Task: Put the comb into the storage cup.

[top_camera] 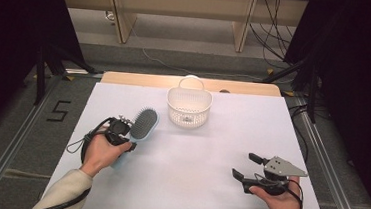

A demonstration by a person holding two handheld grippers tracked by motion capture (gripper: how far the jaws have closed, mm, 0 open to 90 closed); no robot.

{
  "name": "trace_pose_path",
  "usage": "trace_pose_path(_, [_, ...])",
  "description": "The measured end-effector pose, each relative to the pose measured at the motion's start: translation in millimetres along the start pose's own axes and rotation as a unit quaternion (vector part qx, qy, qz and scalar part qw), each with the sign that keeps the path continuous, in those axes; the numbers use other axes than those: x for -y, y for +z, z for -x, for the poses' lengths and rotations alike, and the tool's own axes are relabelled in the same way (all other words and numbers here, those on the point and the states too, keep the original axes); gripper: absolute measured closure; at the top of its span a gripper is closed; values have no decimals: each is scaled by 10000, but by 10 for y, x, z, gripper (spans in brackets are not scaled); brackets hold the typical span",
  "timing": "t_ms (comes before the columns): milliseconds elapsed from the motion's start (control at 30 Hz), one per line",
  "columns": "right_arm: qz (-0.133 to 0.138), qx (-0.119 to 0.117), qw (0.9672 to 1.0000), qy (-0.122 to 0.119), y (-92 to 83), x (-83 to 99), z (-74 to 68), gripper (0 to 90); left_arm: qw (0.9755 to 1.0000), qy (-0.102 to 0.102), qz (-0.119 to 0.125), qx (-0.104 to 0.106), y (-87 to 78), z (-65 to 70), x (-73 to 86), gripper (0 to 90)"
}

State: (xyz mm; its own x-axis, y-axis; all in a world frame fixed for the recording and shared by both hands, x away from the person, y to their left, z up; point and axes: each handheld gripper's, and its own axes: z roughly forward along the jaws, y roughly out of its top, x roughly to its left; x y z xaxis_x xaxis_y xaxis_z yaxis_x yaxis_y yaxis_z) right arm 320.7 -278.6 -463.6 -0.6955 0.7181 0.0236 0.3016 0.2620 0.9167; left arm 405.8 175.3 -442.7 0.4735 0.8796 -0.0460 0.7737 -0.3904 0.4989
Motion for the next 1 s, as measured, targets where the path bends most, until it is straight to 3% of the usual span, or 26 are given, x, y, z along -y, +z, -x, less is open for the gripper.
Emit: trace_pose_path(1000, [5,-16,10000,7,-1,3,5,178,9982,-90,575,-107,-66,-14,0,700])
